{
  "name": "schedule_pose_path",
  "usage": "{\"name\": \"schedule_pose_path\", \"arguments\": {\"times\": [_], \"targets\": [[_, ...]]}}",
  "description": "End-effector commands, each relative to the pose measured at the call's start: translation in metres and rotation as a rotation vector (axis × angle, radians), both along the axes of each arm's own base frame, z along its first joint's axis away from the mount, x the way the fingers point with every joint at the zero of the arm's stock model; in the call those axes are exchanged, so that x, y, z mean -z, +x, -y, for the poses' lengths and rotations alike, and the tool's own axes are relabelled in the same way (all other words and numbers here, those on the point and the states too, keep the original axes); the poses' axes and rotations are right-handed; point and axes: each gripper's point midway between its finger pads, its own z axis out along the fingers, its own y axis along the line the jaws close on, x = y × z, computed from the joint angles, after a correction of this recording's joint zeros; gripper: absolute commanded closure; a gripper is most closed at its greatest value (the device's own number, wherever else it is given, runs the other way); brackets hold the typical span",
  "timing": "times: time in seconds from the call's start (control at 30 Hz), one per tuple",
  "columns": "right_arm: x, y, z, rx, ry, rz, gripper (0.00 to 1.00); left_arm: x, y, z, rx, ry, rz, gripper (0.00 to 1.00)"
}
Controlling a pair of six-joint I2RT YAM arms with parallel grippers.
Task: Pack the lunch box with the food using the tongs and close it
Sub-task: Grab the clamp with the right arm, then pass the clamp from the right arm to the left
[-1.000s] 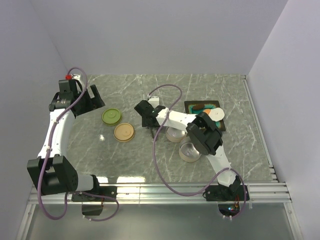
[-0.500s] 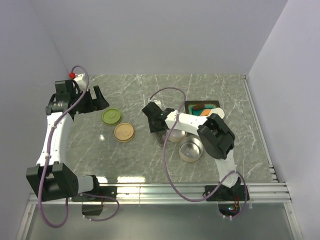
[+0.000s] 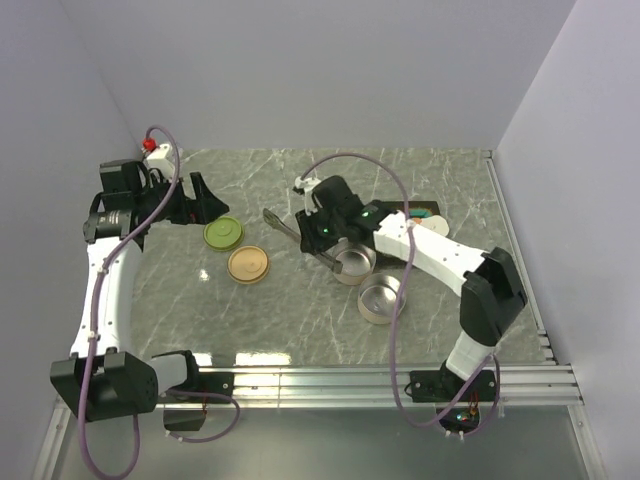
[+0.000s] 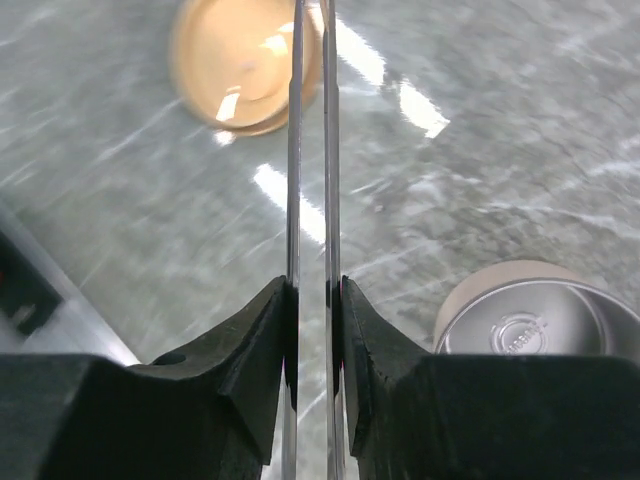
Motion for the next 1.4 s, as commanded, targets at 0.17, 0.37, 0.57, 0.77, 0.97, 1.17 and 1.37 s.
{"name": "schedule_pose_path", "arguments": {"times": [0.17, 0.37, 0.57, 0.77, 0.97, 1.17, 1.37], "targets": [[-0.074, -0.042, 0.015, -0.381, 0.222, -0.097, 0.74, -0.052, -0.050, 0.038, 0.425, 0.120, 0.431, 0.01], [-0.084, -0.057, 0.019, -0.422, 0.282, -0.142, 0.75, -0.040, -0.067, 0.045, 0.562, 0.393, 0.640, 0.01], [-0.100, -0.028, 0.063, -0.294, 0.239, -0.093, 0.77, -0.045, -0.068, 0.053, 0.541, 0.355, 0.609, 0.01], [-0.096, -0.032, 0.110, -0.270, 0.148, -0.046, 0.76, -0.052, -0.063, 0.060, 0.497, 0.255, 0.558, 0.01], [-0.105, -0.036, 0.138, -0.258, 0.155, -0.041, 0.75, -0.050, -0.056, 0.062, 0.492, 0.223, 0.514, 0.00], [-0.116, -0.058, 0.126, -0.387, 0.269, -0.145, 0.75, -0.053, -0.062, 0.093, 0.638, 0.317, 0.672, 0.01], [-0.112, -0.082, 0.093, -0.476, 0.347, -0.270, 0.78, -0.044, -0.063, 0.133, 0.813, 0.497, 0.827, 0.00]]}}
